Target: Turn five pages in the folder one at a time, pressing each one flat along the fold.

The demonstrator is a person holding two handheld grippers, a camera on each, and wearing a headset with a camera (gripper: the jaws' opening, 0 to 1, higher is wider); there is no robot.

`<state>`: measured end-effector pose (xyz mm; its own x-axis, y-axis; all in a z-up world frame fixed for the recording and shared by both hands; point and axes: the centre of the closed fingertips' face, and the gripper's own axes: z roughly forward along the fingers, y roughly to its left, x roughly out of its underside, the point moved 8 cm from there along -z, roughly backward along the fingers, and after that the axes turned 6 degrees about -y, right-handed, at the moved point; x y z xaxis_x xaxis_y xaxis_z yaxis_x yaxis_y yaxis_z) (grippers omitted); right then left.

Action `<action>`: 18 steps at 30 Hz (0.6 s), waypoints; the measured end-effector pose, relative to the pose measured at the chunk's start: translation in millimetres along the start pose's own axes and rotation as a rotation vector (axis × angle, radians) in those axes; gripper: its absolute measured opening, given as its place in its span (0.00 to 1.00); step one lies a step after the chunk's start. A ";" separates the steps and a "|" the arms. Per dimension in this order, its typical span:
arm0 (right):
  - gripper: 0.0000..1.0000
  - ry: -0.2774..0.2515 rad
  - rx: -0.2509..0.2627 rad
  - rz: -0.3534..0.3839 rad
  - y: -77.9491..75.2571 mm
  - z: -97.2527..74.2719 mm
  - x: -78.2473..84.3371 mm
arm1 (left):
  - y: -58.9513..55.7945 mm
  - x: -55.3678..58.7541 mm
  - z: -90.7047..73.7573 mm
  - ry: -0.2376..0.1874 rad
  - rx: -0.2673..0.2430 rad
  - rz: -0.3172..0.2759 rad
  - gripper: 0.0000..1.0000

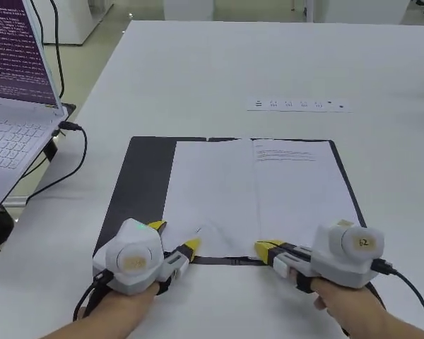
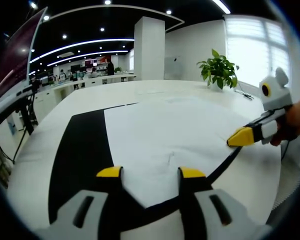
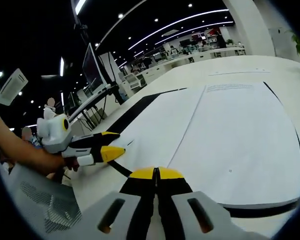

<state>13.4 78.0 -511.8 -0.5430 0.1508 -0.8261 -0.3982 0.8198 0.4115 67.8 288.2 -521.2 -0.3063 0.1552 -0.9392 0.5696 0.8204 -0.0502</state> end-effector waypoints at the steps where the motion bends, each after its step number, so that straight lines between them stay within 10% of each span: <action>1: 0.00 0.008 -0.005 0.001 1.6 -1.4 1.0 | 0.0 -0.1 0.0 0.001 0.000 0.000 0.43; 10: 0.00 0.051 -0.053 0.010 17.0 -22.1 -3.1 | 0.4 -0.7 0.3 0.013 0.000 0.001 0.43; 18: 0.00 0.010 0.028 0.086 23.1 -57.0 -26.5 | -0.5 -6.4 2.7 0.071 0.004 -0.005 0.44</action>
<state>-23.6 61.4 -458.5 -0.5816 0.2162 -0.7843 -0.3288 0.8193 0.4697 71.5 285.3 -516.0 -0.3622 0.1902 -0.9125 0.5707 0.8192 -0.0557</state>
